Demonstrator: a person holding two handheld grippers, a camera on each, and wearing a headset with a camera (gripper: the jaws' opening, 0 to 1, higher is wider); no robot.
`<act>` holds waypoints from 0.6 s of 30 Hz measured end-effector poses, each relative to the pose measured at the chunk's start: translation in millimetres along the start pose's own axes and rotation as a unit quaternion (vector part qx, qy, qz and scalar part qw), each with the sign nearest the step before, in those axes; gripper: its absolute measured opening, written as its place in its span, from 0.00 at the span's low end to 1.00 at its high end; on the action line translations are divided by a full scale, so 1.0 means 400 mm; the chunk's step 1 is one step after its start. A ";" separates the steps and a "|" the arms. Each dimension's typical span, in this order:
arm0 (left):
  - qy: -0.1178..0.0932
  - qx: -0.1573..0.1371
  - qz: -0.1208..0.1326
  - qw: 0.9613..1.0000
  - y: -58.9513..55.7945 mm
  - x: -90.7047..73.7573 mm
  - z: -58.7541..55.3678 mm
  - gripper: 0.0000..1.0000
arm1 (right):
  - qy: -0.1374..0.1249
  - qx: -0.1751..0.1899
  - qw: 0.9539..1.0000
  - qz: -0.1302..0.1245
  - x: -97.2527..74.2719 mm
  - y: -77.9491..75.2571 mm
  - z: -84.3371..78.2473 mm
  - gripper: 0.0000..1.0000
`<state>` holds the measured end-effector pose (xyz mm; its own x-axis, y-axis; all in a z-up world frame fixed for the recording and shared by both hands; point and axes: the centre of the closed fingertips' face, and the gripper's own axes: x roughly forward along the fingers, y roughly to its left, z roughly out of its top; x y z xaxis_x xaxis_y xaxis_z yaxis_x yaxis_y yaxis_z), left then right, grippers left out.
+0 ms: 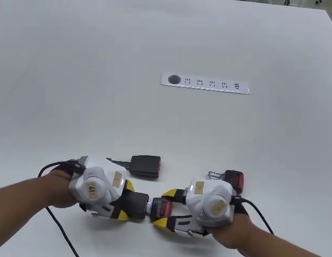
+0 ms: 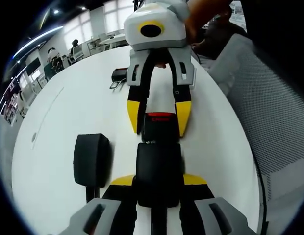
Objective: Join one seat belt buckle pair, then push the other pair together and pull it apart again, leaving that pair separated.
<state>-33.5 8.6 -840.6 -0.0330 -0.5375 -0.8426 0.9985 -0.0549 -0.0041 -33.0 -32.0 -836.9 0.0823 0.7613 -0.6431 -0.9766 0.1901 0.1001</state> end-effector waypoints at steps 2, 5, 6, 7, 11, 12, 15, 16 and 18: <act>-0.002 0.002 0.000 1.000 0.000 -0.001 0.002 0.34 | -0.003 0.009 1.000 0.001 -0.006 0.001 -0.008 0.35; -0.001 0.001 0.000 1.000 0.000 -0.001 0.000 0.34 | 0.000 0.007 1.000 -0.001 -0.003 0.002 -0.005 0.35; -0.001 0.000 0.000 1.000 0.001 -0.001 0.001 0.34 | 0.000 0.008 1.000 -0.002 -0.004 0.001 -0.006 0.35; -0.001 0.000 0.000 1.000 0.001 -0.001 0.001 0.34 | 0.000 0.008 1.000 -0.002 -0.004 0.001 -0.005 0.35; -0.003 -0.003 0.001 1.000 0.003 0.000 0.000 0.34 | 0.003 0.006 1.000 -0.002 -0.003 0.001 -0.005 0.35; -0.004 -0.004 0.001 1.000 0.004 0.001 0.000 0.34 | 0.003 0.006 1.000 -0.003 -0.003 0.001 -0.006 0.35; -0.009 -0.007 0.001 1.000 0.005 0.000 -0.001 0.34 | 0.006 0.004 1.000 -0.004 -0.004 -0.001 -0.006 0.35; -0.011 -0.007 0.000 1.000 0.006 0.000 -0.001 0.34 | 0.006 0.003 1.000 -0.004 -0.004 0.000 -0.007 0.35; -0.012 -0.005 -0.001 1.000 0.006 0.000 -0.001 0.34 | 0.007 0.002 1.000 -0.004 -0.005 0.000 -0.007 0.35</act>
<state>-31.2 8.7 -840.8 -0.0351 -0.5569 -0.8298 0.9988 -0.0477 -0.0103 -33.6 -35.3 -837.8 0.0872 0.7510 -0.6545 -0.9754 0.1980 0.0973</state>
